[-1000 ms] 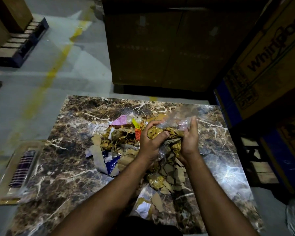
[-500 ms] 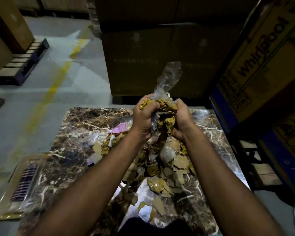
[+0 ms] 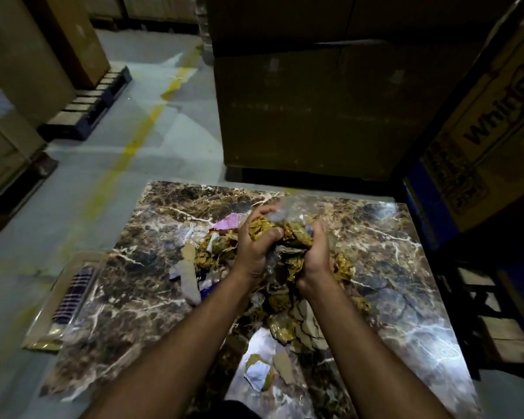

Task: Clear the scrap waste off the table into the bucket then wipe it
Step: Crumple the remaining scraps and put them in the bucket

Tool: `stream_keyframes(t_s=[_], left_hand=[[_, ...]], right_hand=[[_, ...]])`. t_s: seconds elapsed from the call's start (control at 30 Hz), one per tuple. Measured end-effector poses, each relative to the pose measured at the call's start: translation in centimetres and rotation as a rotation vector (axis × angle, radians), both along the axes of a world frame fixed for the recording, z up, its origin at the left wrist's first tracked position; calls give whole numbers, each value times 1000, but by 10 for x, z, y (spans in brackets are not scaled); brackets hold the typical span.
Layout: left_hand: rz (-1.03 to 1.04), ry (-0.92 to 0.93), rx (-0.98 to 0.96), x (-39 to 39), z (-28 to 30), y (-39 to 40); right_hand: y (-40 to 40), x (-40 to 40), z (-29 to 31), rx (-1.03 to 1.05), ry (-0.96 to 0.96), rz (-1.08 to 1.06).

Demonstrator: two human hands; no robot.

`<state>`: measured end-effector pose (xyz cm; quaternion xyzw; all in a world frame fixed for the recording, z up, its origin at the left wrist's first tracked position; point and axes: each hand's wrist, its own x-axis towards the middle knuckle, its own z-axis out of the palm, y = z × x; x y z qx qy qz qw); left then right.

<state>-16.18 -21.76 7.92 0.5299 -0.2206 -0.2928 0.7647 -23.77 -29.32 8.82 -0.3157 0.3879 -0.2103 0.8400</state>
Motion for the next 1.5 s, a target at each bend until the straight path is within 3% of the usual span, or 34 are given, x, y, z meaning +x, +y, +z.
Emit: stream_keyframes(t_s=[0.13,0.43,0.77,1.03,1.17,1.27,1.4,1.5], left_hand=[[81,-26,10,-3,-8,20],[551,19,-147,4,4,120],[1173,-3,-188,-22,-3,400],[1431,55,-49,-79,-44,626],[1512,127,81,-79,-93,698],[1569,201,198,-67,-163,738],[1671,310,379,-46,-297,785],[1750,412,306,-34,-419,808]], right_hand=[[11,7,-11,87,-52,51],[107,59,1,105,-109,300],[397,82,-2,180,-89,862],[627,52,-43,76,-19,1146],[699,61,-94,56,39,1304],[743,78,-164,-32,130,1311],[788,108,-299,-7,220,1417],[820,126,-420,-90,299,1392]])
